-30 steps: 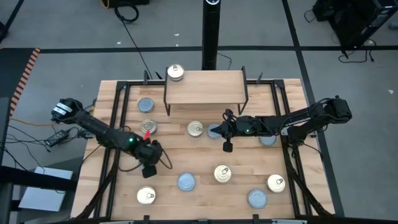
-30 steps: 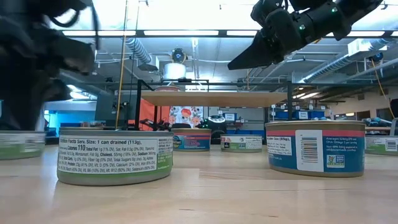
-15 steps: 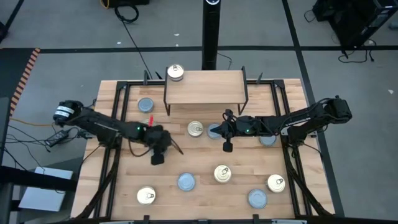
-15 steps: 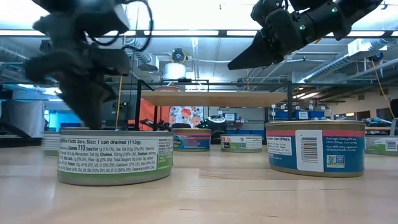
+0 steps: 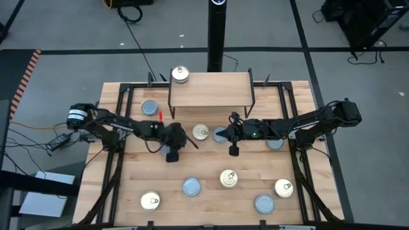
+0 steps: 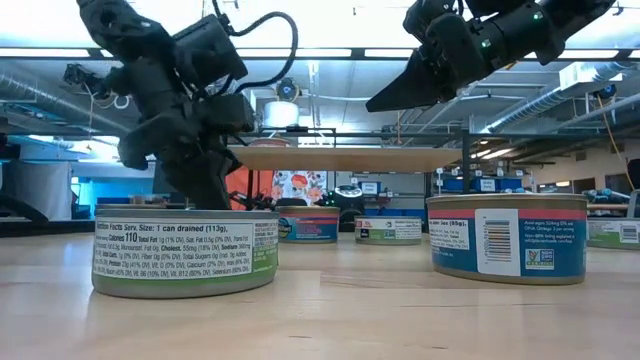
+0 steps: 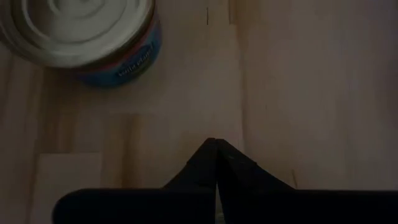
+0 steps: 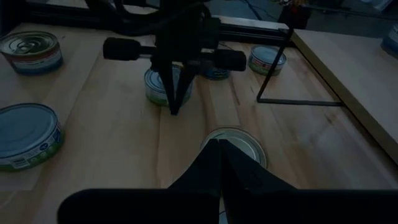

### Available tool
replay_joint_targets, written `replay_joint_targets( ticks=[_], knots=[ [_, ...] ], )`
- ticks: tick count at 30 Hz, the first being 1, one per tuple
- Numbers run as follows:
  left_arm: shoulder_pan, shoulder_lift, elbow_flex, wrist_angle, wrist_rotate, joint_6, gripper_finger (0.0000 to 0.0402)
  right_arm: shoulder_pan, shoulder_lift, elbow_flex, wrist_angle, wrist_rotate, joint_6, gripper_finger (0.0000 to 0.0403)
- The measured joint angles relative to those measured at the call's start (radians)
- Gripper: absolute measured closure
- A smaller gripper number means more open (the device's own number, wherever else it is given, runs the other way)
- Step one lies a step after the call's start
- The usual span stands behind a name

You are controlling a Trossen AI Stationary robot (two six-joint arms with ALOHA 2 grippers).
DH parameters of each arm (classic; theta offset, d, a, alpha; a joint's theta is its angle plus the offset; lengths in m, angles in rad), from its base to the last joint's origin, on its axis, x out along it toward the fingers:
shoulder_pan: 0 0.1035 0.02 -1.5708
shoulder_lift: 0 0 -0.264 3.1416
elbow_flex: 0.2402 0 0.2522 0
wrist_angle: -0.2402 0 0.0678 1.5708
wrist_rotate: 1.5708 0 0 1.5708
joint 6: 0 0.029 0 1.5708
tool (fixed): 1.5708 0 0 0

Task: Stack canned seafood by type on shelf
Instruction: Put the green tuna can on the shelf

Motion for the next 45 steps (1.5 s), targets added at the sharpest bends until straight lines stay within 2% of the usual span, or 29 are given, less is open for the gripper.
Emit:
replay_joint_targets(
  ticks=[3, 7, 10, 12, 16, 27, 31, 38, 45],
  knots=[
    [0.004, -0.040, 0.056, -0.112, -0.036, 0.032, 0.0393, 0.000, 0.000, 0.000, -0.001, 0.000, 0.017, 0.0393],
    [0.007, -0.101, 0.165, -0.358, -0.079, 0.071, 0.0393, 0.000, 0.000, 0.000, -0.008, -0.002, 0.045, 0.0390],
    [0.023, -0.110, 0.238, -0.537, -0.048, 0.107, 0.0393, 0.001, 0.006, 0.000, -0.006, -0.002, 0.066, 0.0389],
    [0.042, -0.099, 0.252, -0.590, -0.021, 0.111, 0.0393, 0.005, 0.018, 0.000, -0.009, -0.003, 0.068, 0.0388],
    [0.082, -0.064, 0.252, -0.615, 0.052, 0.163, 0.0389, 0.012, 0.044, 0.000, 0.001, -0.006, 0.068, 0.0389],
    [0.130, 0.020, 0.252, -0.601, 0.059, 0.210, 0.0305, 0.012, 0.046, 0.000, 0.007, -0.005, 0.070, 0.0388],
    [0.136, 0.056, 0.252, -0.600, 0.062, 0.210, 0.0290, 0.013, 0.046, 0.000, 0.007, -0.005, 0.068, 0.0390],
    [0.139, 0.114, 0.258, -0.600, 0.133, 0.217, 0.0308, 0.014, 0.046, 0.000, 0.007, -0.005, 0.068, 0.0386],
    [0.139, 0.122, 0.256, -0.602, 0.150, 0.267, 0.0367, 0.014, 0.046, 0.000, 0.006, -0.005, 0.068, 0.0391]
  ],
)
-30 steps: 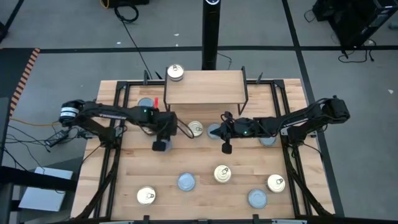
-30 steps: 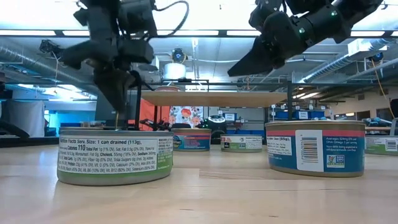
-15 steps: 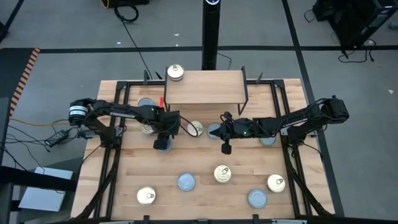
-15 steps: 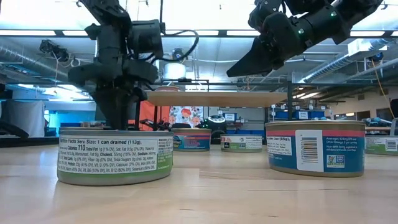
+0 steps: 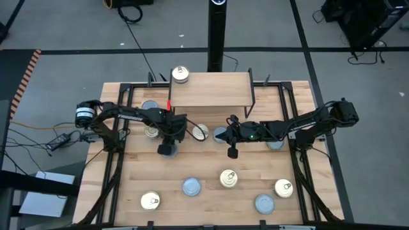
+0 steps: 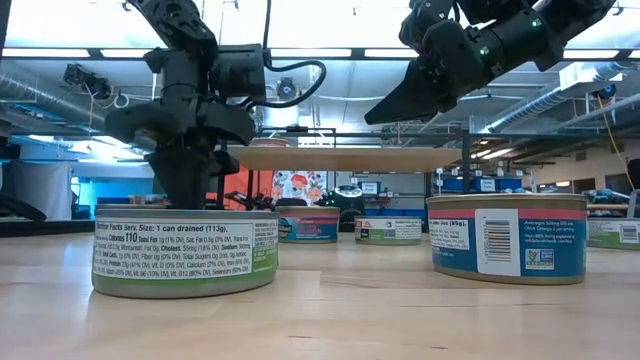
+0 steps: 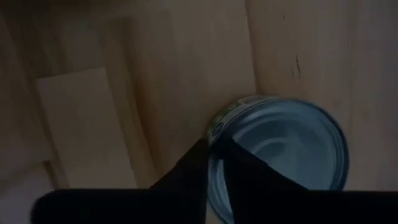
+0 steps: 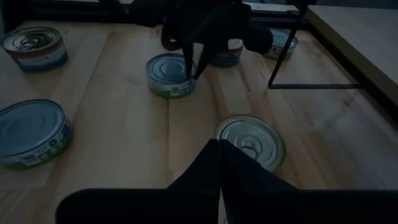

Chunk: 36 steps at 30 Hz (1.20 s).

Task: Stack canned seafood by type on shelf
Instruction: Put the green tuna can on the shelf

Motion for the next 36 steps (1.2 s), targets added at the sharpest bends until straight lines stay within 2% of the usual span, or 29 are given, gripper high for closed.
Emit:
replay_joint_targets(
  ticks=[3, 7, 21, 36],
  knots=[
    [0.000, 0.002, -0.001, -0.002, 0.051, 0.000, 0.0394, 0.000, 0.000, 0.000, 0.000, 0.000, 0.000, 0.0388],
    [-0.001, 0.005, 0.022, -0.028, 0.065, -0.003, 0.0397, 0.000, 0.000, 0.000, 0.000, 0.000, 0.000, 0.0386],
    [0.013, 0.008, 0.176, -0.078, 0.039, -0.004, 0.0400, 0.002, 0.000, 0.000, -0.014, 0.000, 0.004, 0.0386],
    [0.022, 0.005, 0.280, -0.053, -0.066, -0.006, 0.0401, 0.002, 0.000, 0.000, -0.017, 0.000, 0.005, 0.0388]
  ],
)
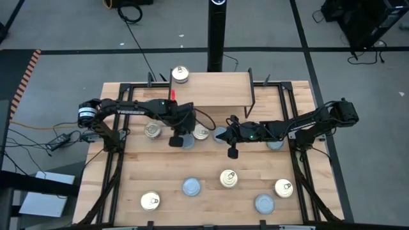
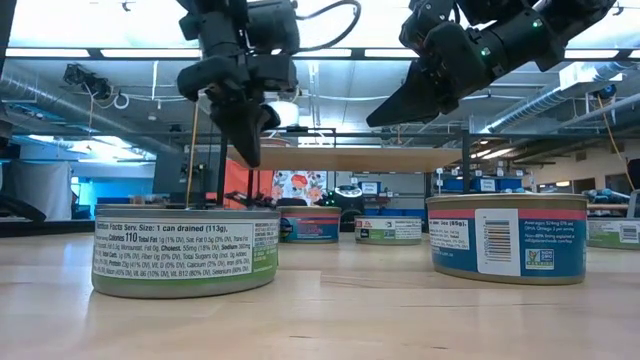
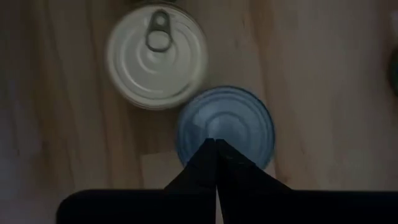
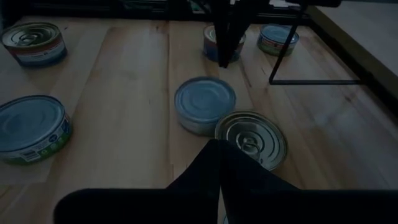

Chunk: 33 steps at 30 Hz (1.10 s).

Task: Stack canned seafood by type on shelf
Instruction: Put the green tuna can on the shelf

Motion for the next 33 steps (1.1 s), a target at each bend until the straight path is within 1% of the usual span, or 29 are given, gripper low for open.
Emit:
replay_joint_targets(
  ticks=[6, 10, 11, 12, 15, 19, 23, 28, 33],
  knots=[
    [-0.017, 0.000, 0.001, 0.001, -0.020, -0.003, 0.0401, 0.000, 0.000, 0.000, -0.011, 0.000, 0.000, 0.0390],
    [-0.017, -0.001, -0.009, -0.024, 0.059, -0.055, 0.0396, 0.000, 0.000, 0.000, -0.012, 0.000, 0.003, 0.0382],
    [-0.018, -0.001, -0.019, -0.021, 0.064, -0.070, 0.0391, 0.000, 0.000, 0.000, -0.012, 0.000, 0.003, 0.0381],
    [-0.019, -0.001, -0.030, -0.023, 0.051, -0.081, 0.0384, 0.000, 0.000, 0.000, -0.012, 0.000, 0.003, 0.0380],
    [-0.015, -0.001, -0.055, -0.014, -0.030, -0.115, 0.0359, 0.000, 0.000, 0.000, -0.012, 0.000, 0.003, 0.0383],
    [0.032, 0.000, -0.097, 0.065, -0.041, -0.169, 0.0333, 0.000, 0.000, 0.000, -0.012, 0.000, 0.018, 0.0390],
    [0.083, 0.005, -0.113, 0.097, 0.003, -0.179, 0.0327, 0.000, 0.000, 0.000, -0.012, 0.000, 0.018, 0.0390],
    [0.101, 0.027, -0.118, 0.106, 0.067, -0.177, 0.0327, 0.000, 0.000, 0.000, -0.007, 0.000, 0.018, 0.0382],
    [0.102, 0.089, -0.120, 0.108, 0.055, -0.173, 0.0326, 0.001, 0.000, 0.000, -0.002, -0.001, 0.018, 0.0387]
  ],
)
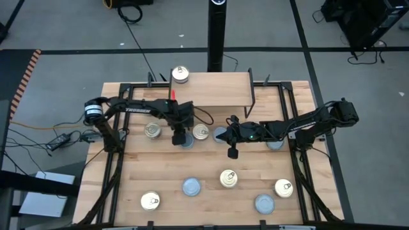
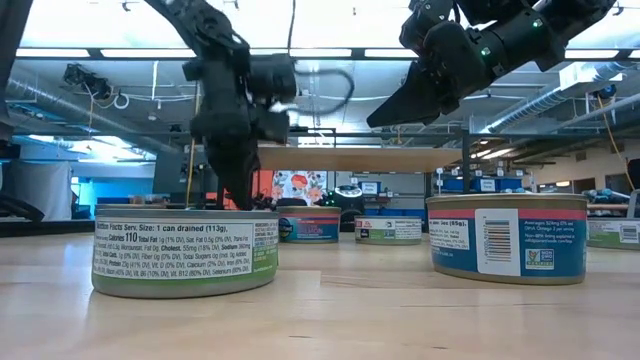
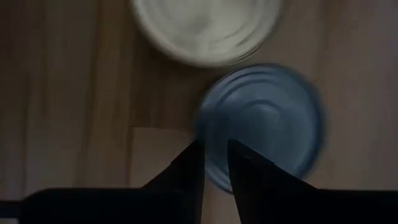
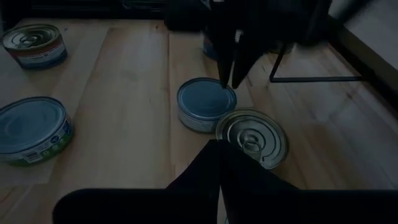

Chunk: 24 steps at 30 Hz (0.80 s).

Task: Stack canned seafood by type on shelf
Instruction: Put the green tuna can on the shelf

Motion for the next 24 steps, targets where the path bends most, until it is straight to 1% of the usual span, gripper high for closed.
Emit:
replay_joint_targets(
  ticks=[4, 10, 13, 17, 21, 24],
  knots=[
    [0.000, 0.041, 0.002, 0.028, -0.013, -0.005, 0.0326, 0.000, 0.000, 0.000, -0.001, -0.004, 0.000, 0.0391],
    [0.001, 0.050, 0.004, 0.040, 0.023, 0.006, 0.0327, 0.003, 0.000, 0.000, -0.002, -0.004, 0.000, 0.0384],
    [0.000, 0.050, 0.003, 0.027, 0.048, 0.019, 0.0344, 0.003, 0.000, 0.000, -0.001, -0.004, -0.001, 0.0383],
    [-0.001, 0.051, 0.002, 0.009, 0.094, 0.068, 0.0391, 0.003, 0.000, 0.000, -0.002, -0.004, -0.001, 0.0389],
    [-0.014, 0.051, 0.002, 0.004, 0.096, 0.085, 0.0397, 0.003, 0.000, 0.000, -0.002, -0.005, -0.002, 0.0390],
    [-0.026, 0.040, 0.000, 0.010, 0.062, 0.089, 0.0399, 0.003, 0.000, 0.000, -0.002, -0.005, -0.001, 0.0384]
  ],
)
